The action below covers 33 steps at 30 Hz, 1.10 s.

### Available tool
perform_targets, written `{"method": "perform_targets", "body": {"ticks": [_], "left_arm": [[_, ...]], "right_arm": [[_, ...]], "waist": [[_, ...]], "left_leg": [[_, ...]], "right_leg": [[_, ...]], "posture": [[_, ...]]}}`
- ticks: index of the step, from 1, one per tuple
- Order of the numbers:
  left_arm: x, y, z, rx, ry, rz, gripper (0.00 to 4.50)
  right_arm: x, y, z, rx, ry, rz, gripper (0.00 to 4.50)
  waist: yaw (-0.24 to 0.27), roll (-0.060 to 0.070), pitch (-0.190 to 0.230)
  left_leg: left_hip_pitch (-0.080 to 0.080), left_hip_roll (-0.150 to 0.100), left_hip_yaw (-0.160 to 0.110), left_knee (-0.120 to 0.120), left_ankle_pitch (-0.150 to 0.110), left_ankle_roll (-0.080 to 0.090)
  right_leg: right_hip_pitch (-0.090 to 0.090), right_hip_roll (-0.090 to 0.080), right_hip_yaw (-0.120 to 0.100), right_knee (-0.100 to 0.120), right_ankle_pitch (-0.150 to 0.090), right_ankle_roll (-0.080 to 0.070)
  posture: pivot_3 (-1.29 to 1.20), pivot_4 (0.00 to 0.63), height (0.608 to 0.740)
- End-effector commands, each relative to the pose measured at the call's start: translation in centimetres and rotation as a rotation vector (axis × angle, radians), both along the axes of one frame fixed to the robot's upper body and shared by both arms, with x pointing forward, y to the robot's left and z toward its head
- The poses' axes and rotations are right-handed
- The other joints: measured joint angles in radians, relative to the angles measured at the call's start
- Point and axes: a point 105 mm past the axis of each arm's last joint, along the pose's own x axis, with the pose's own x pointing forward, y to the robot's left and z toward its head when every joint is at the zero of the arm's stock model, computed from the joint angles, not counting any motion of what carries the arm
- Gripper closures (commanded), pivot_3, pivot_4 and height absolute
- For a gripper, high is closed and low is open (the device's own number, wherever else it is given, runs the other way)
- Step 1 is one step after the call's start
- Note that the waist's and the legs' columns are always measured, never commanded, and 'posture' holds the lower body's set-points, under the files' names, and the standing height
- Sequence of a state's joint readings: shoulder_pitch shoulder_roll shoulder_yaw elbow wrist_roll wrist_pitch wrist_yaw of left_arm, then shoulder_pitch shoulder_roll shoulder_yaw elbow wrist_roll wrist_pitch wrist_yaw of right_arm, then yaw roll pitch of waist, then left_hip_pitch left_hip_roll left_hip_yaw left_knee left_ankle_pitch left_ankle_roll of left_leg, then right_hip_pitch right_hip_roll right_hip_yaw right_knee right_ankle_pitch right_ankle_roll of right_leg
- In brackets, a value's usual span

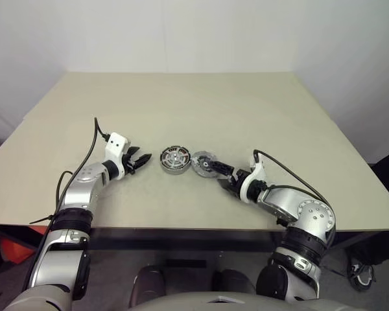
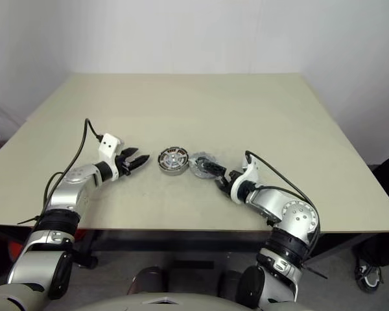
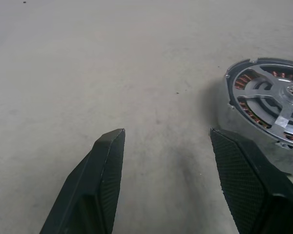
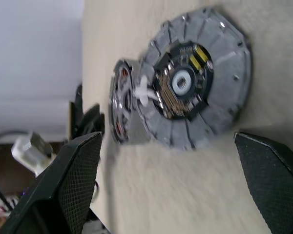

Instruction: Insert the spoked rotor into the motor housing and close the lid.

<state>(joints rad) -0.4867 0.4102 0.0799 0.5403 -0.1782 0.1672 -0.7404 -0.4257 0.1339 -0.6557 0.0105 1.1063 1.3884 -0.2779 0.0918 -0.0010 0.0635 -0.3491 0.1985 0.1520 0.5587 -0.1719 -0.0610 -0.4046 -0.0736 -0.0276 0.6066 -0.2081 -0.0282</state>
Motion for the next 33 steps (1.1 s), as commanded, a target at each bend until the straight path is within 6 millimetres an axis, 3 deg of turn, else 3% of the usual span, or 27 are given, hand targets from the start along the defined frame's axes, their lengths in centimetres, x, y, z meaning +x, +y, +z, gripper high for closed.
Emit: {"method": "perform_targets", "body": {"ticks": [1,5,10,13,18,25,33], "left_arm": [[0.3,0.1,1.5,-0.003,-0.051,0.003,1.56],[0.2,-0.2,1.3,-0.002,-0.050,0.004,1.56],[0.2,-0.2,1.1,0.000,-0.046,0.007,1.56],[0.2,-0.2,1.0,0.001,-0.044,0.011,1.56],[0.4,-0.5,0.9,-0.005,-0.046,0.015,1.56],[0.4,0.4,1.2,-0.010,-0.058,0.055,1.56],[0.1,0.8,1.0,-0.009,-0.055,0.067,1.56]], "right_arm": [[1.2,0.8,-0.2,0.042,0.011,-0.032,0.05],[2.5,0.4,0.6,0.029,-0.037,-0.065,0.05],[3.9,-0.2,3.4,0.055,-0.171,-0.090,0.05],[4.3,0.7,5.6,0.037,-0.269,-0.039,0.05],[4.2,4.7,8.4,0.004,-0.383,0.118,0.05],[1.5,10.8,9.3,-0.022,-0.455,0.358,0.05],[2.5,9.7,8.5,-0.238,-0.632,0.371,0.05]], "waist": [[0.001,0.000,0.000],[0.001,0.000,0.000],[0.006,0.000,0.000],[0.006,0.000,0.000],[0.003,0.000,0.000],[0.005,0.000,0.000],[0.009,0.000,0.000]], "left_leg": [[0.000,0.000,0.000,0.000,0.000,0.000],[0.000,0.000,0.000,0.000,0.000,0.000],[-0.002,0.000,0.001,0.000,0.000,0.000],[-0.004,0.000,0.001,0.001,0.002,-0.003],[-0.006,0.000,0.001,0.000,-0.002,0.004],[-0.011,0.000,-0.001,0.001,-0.005,0.009],[-0.011,0.000,-0.002,0.004,-0.005,0.008]], "right_leg": [[0.000,0.000,0.000,0.000,0.000,0.000],[0.000,0.000,0.000,0.000,0.000,0.000],[-0.001,0.000,0.000,0.000,0.000,0.000],[-0.001,0.000,0.000,0.000,0.000,0.000],[-0.002,0.001,-0.002,0.002,0.004,-0.009],[-0.004,0.001,-0.004,0.000,0.001,-0.009],[-0.002,0.000,-0.004,0.000,-0.001,-0.002]], "posture": [[0.00,0.000,0.740],[0.00,0.000,0.740],[0.00,0.000,0.740],[0.00,0.000,0.740],[0.00,0.000,0.740],[0.00,0.000,0.740],[0.00,0.000,0.740]]}}
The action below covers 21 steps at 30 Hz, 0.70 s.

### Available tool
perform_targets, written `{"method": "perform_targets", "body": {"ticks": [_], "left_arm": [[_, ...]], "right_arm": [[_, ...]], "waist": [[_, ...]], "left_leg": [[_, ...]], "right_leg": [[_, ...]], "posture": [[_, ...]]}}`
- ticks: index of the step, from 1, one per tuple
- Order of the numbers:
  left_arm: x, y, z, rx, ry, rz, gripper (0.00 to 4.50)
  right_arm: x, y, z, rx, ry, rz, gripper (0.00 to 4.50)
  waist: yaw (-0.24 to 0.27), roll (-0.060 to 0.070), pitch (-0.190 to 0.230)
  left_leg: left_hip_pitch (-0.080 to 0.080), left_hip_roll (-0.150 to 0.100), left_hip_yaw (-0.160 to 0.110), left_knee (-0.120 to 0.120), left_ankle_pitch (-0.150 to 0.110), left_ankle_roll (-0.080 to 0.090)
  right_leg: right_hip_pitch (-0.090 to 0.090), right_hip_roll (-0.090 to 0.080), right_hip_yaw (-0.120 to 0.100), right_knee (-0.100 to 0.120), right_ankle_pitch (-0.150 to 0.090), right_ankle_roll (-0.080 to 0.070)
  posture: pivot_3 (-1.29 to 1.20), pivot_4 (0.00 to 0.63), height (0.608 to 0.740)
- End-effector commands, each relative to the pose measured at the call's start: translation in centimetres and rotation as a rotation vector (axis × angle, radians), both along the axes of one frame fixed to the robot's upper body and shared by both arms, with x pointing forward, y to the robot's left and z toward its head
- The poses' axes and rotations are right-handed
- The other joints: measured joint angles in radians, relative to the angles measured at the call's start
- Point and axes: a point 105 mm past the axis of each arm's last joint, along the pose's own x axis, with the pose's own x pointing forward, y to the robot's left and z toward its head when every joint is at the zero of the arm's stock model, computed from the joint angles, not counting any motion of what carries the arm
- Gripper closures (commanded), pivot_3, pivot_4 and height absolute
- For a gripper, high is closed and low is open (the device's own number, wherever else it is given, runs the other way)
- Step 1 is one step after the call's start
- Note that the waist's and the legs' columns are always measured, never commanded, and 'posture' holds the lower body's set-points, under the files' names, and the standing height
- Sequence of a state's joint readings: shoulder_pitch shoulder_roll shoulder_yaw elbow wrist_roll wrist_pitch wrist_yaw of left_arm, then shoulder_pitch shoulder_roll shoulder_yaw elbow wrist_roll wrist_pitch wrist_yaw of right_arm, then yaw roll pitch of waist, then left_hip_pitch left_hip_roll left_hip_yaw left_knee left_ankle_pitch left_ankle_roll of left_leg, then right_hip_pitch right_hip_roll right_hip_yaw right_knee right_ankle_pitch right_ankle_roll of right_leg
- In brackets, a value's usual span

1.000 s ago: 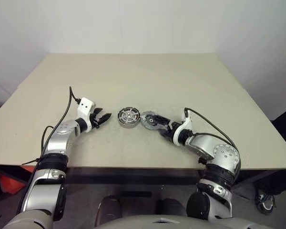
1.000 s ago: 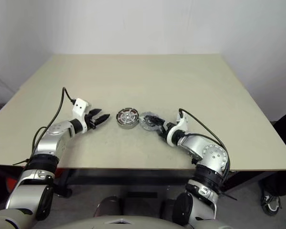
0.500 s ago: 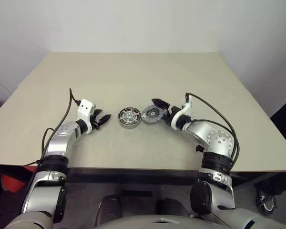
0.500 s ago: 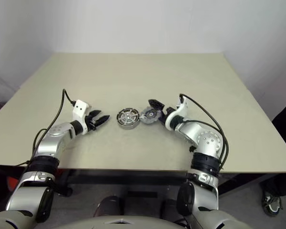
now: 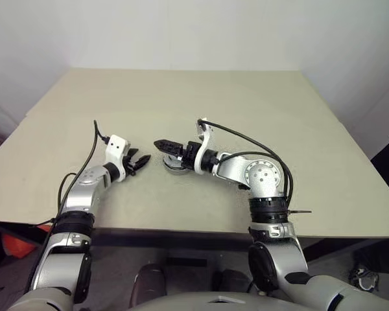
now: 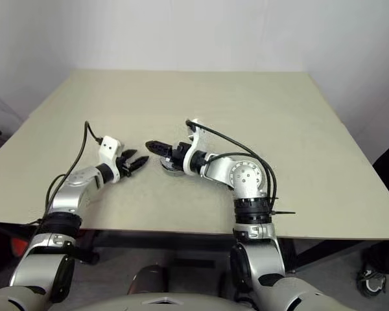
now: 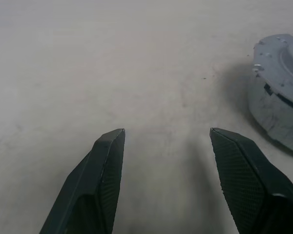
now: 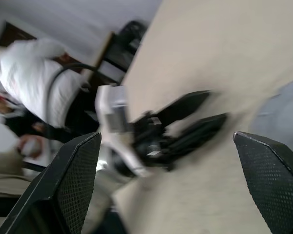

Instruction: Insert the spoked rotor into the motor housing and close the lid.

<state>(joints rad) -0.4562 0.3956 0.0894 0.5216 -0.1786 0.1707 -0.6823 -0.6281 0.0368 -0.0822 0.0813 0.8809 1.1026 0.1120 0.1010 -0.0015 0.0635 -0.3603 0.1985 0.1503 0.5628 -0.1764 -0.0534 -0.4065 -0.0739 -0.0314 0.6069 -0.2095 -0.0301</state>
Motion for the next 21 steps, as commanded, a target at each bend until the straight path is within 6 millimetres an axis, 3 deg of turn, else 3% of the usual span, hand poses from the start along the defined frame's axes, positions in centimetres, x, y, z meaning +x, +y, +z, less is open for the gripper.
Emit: {"method": "perform_targets", "body": {"ticks": [1,5,8,13,21], "left_arm": [[0.2,0.3,1.6,-0.003,-0.060,0.007,1.56],[0.3,-0.1,1.4,-0.008,-0.056,0.001,1.56],[0.4,-0.3,1.4,-0.009,-0.056,-0.003,1.56],[0.1,-0.4,1.0,-0.001,-0.050,-0.007,1.56],[-0.2,0.0,0.9,0.004,-0.047,0.001,1.56]], "right_arm": [[0.6,-0.5,1.5,-0.097,-0.260,-0.003,0.05],[1.5,-0.7,-0.3,-0.377,-0.568,0.027,0.05],[1.7,-0.2,-1.8,-0.494,-0.687,0.071,0.05],[2.2,1.0,-3.2,-0.519,-0.706,0.075,0.05],[3.8,0.3,-4.1,-0.547,-0.695,0.026,0.05]], "waist": [[0.000,0.000,0.000],[-0.001,0.000,0.000],[-0.006,0.000,0.000],[-0.007,-0.001,0.000],[-0.008,-0.001,0.000]], "left_leg": [[0.000,0.000,0.000,0.000,0.000,0.000],[0.000,0.000,0.000,0.000,0.000,-0.001],[0.000,0.000,0.000,0.000,0.000,-0.001],[-0.002,0.000,0.000,0.003,-0.001,0.002],[-0.002,0.002,0.000,0.007,-0.002,0.003]], "right_leg": [[0.000,0.000,0.000,0.000,0.000,0.000],[0.000,0.000,0.000,0.001,0.000,0.001],[-0.001,0.001,0.000,0.001,0.003,-0.005],[-0.001,0.000,0.000,0.001,0.004,-0.006],[0.000,0.001,0.000,0.003,0.004,-0.007]], "posture": [[0.00,0.000,0.740],[0.00,0.000,0.740],[0.00,0.000,0.740],[0.00,0.000,0.740],[0.00,0.000,0.740]]}}
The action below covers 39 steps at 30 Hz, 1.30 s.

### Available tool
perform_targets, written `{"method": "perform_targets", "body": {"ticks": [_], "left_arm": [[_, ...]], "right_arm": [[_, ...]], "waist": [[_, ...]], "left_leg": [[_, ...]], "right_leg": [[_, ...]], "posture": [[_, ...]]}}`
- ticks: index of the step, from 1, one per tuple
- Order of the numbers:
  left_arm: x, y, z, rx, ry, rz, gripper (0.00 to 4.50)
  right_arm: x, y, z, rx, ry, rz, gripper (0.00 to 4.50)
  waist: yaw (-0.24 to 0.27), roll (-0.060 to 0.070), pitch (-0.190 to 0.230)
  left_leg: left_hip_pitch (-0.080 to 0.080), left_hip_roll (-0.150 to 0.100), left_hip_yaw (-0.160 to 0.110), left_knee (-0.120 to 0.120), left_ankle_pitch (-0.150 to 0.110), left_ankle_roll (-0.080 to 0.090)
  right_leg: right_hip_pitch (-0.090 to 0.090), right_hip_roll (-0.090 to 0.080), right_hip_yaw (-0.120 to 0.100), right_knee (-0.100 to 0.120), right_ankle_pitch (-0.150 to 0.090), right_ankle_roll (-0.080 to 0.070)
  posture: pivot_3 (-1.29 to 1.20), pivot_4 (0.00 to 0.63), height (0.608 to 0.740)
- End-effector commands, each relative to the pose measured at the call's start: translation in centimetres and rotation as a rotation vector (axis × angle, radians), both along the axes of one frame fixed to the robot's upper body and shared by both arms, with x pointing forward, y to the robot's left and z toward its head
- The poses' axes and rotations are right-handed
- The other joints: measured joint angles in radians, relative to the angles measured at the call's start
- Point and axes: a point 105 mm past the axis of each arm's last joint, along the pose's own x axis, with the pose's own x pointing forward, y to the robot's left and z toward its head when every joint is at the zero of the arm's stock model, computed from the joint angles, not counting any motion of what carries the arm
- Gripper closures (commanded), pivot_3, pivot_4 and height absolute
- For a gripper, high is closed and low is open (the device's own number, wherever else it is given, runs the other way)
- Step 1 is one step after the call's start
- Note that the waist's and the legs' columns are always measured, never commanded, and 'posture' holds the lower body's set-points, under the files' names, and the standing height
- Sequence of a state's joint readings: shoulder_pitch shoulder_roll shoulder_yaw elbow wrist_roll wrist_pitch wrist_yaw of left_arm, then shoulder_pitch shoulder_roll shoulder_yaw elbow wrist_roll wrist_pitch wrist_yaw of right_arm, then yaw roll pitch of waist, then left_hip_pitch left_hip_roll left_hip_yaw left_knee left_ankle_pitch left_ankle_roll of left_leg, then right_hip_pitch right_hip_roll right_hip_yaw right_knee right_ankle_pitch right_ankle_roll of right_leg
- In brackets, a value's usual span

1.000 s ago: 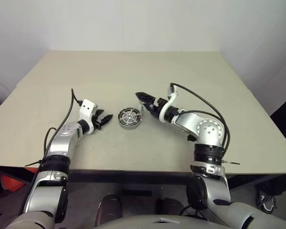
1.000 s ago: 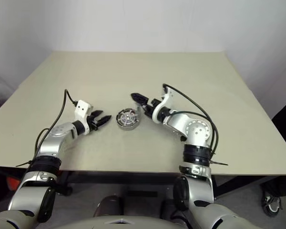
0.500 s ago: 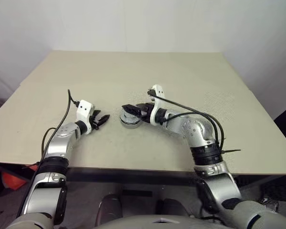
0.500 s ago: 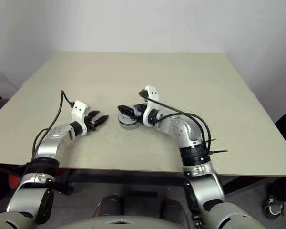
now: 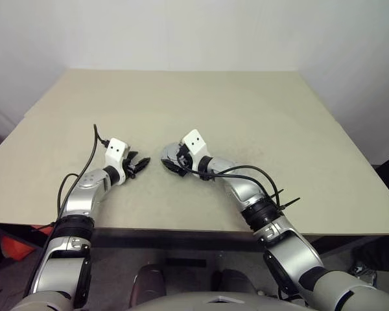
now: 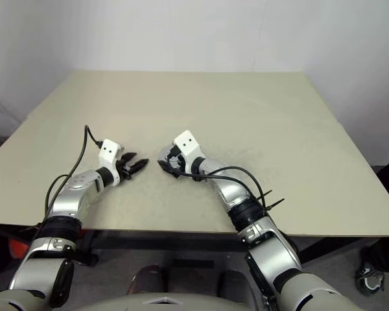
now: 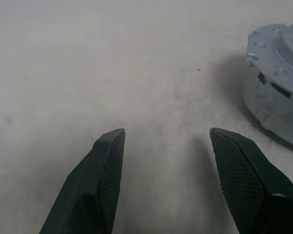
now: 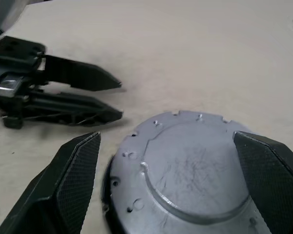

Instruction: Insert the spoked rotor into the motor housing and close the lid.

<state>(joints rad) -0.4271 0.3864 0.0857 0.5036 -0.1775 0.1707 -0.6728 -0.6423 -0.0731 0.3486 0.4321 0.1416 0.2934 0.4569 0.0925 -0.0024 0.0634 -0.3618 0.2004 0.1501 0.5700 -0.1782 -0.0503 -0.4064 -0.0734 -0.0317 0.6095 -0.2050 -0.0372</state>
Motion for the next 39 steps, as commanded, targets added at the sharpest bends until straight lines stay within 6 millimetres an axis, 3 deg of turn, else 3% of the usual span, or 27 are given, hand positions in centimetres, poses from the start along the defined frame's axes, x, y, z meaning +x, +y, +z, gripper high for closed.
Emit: {"method": "perform_targets", "body": {"ticks": [1,12,15,17,18,29,39], "left_arm": [[0.3,0.1,1.6,0.006,-0.059,-0.003,1.56],[0.3,-0.1,1.5,0.003,-0.056,-0.008,1.56],[0.3,-0.1,1.4,0.004,-0.055,-0.005,1.56],[0.3,0.1,1.4,0.004,-0.053,-0.002,1.56],[0.2,0.1,1.4,0.005,-0.053,-0.001,1.56],[0.1,0.0,0.9,0.007,-0.042,0.000,1.56],[0.2,-0.1,1.0,0.007,-0.044,-0.002,1.56]], "right_arm": [[1.0,-0.4,1.2,0.017,-0.040,-0.020,0.05],[0.9,-0.5,-0.3,-0.023,-0.038,-0.020,0.05],[0.6,-0.5,-0.5,-0.027,-0.042,-0.003,0.62],[0.6,-0.6,-0.2,-0.021,-0.053,-0.004,1.28],[0.6,-0.7,0.0,-0.018,-0.060,-0.007,1.36],[0.5,-1.7,1.4,0.084,0.046,0.010,1.36],[0.7,-1.9,0.3,-0.005,0.025,-0.016,1.36]], "waist": [[0.000,0.000,0.000],[0.000,0.000,0.000],[0.000,0.000,0.000],[0.000,0.000,0.000],[0.000,0.000,0.000],[0.001,0.000,0.000],[0.002,0.000,0.000]], "left_leg": [[0.000,0.000,0.000,0.000,0.000,0.000],[0.000,0.000,0.000,0.001,0.000,0.001],[0.001,0.000,0.000,0.002,0.000,0.001],[0.001,0.000,0.000,0.002,-0.001,0.001],[0.001,0.000,0.000,0.002,-0.001,0.001],[0.001,0.000,0.000,0.002,-0.001,0.002],[0.001,0.000,0.000,0.002,-0.001,0.002]], "right_leg": [[0.000,0.000,0.000,0.000,0.000,0.000],[0.000,0.000,0.000,0.001,0.001,-0.001],[0.000,0.000,0.000,0.001,0.001,-0.001],[0.001,0.000,0.000,0.002,0.001,-0.001],[0.001,0.000,0.000,0.002,0.001,-0.001],[0.001,0.000,0.000,0.001,0.001,-0.001],[0.001,0.000,0.000,0.001,0.001,-0.001]], "posture": [[0.00,0.000,0.740],[0.00,0.000,0.740],[0.00,0.000,0.740],[0.00,0.000,0.740],[0.00,0.000,0.740],[0.00,0.000,0.740],[0.00,0.000,0.740]]}}
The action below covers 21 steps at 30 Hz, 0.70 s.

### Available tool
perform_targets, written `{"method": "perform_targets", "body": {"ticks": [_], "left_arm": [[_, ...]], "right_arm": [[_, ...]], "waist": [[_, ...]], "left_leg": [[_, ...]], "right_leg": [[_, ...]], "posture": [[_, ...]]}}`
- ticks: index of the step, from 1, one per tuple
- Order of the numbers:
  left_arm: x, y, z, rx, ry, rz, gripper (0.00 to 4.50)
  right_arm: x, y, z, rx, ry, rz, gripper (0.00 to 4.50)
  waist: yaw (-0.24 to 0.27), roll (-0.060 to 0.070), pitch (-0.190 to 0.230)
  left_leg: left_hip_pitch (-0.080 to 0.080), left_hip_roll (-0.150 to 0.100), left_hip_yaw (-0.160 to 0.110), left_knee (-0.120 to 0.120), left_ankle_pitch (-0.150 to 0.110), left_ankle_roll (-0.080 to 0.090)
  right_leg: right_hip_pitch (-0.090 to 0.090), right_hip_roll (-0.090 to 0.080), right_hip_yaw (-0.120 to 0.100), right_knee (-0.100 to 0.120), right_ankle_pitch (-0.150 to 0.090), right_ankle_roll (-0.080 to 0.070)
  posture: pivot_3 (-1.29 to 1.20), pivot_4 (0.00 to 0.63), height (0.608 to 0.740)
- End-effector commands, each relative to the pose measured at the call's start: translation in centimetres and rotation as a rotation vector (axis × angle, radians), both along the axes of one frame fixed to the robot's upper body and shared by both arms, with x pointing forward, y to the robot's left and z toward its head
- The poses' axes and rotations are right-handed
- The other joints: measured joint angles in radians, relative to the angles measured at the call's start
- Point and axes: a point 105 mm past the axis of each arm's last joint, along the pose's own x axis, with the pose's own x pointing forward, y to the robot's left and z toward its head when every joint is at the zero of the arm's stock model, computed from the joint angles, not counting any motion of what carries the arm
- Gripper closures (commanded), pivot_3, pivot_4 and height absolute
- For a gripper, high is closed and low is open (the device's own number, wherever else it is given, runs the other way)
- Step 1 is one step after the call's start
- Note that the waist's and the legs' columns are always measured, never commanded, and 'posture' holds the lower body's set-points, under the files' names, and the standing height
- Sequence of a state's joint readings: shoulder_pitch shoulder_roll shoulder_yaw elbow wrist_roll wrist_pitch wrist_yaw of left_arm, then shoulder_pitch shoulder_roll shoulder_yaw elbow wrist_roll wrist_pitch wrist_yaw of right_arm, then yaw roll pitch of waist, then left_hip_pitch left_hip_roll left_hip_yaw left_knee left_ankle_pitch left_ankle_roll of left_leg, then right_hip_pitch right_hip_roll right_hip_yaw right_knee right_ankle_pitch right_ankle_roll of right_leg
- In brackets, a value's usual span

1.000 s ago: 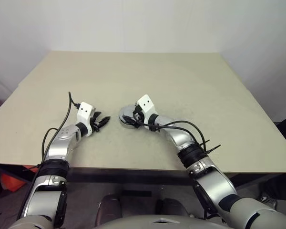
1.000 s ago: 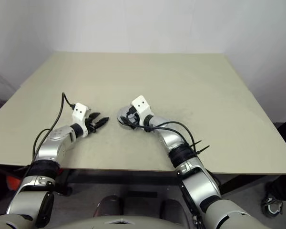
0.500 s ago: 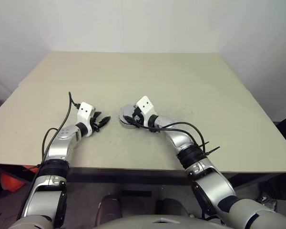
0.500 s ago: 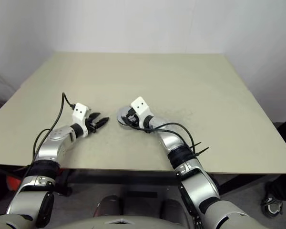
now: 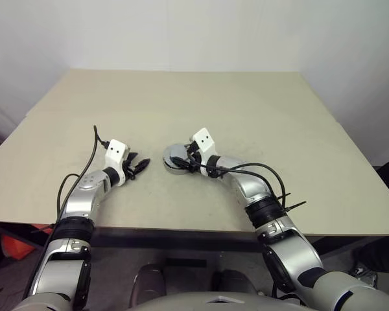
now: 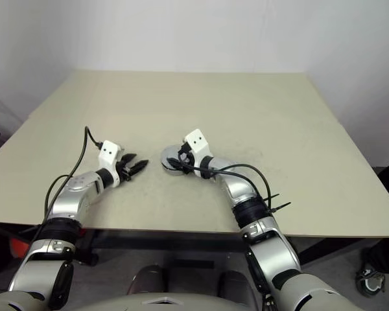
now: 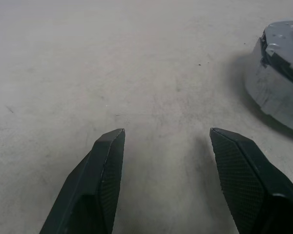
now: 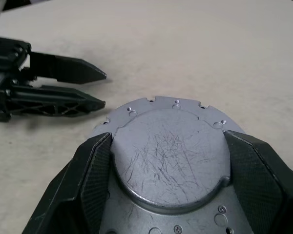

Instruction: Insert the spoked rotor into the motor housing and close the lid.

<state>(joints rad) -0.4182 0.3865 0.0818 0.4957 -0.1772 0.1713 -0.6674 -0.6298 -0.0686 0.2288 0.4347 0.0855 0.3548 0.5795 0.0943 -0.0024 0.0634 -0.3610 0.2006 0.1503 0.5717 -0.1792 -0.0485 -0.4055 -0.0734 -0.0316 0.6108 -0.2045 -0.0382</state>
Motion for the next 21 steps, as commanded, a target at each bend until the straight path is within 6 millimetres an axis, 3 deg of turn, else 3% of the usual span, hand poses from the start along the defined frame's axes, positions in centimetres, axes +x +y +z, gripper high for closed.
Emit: {"method": "perform_targets", "body": {"ticks": [1,10,21], "left_arm": [[0.3,0.0,1.2,0.004,-0.046,-0.004,1.56],[0.3,0.1,1.2,0.003,-0.048,0.006,1.56],[0.3,0.1,1.1,0.001,-0.045,0.005,1.56]], "right_arm": [[0.5,0.0,0.7,-0.027,-0.053,-0.020,1.36],[0.2,0.2,0.6,-0.056,-0.073,0.021,1.36],[0.1,0.9,2.4,0.005,-0.075,0.038,1.36]], "waist": [[0.000,0.000,0.000],[0.000,0.000,0.000],[-0.001,0.000,0.000]], "left_leg": [[0.000,0.000,0.000,0.000,0.000,0.000],[0.000,0.000,0.000,0.000,0.000,0.000],[0.000,0.000,0.000,0.000,0.000,0.000]], "right_leg": [[0.000,0.000,0.000,0.000,0.000,0.000],[0.000,0.000,0.000,0.000,0.000,0.000],[0.000,0.000,0.000,0.000,0.000,0.000]], "posture": [[0.00,0.000,0.740],[0.00,0.000,0.740],[0.00,0.000,0.740]]}}
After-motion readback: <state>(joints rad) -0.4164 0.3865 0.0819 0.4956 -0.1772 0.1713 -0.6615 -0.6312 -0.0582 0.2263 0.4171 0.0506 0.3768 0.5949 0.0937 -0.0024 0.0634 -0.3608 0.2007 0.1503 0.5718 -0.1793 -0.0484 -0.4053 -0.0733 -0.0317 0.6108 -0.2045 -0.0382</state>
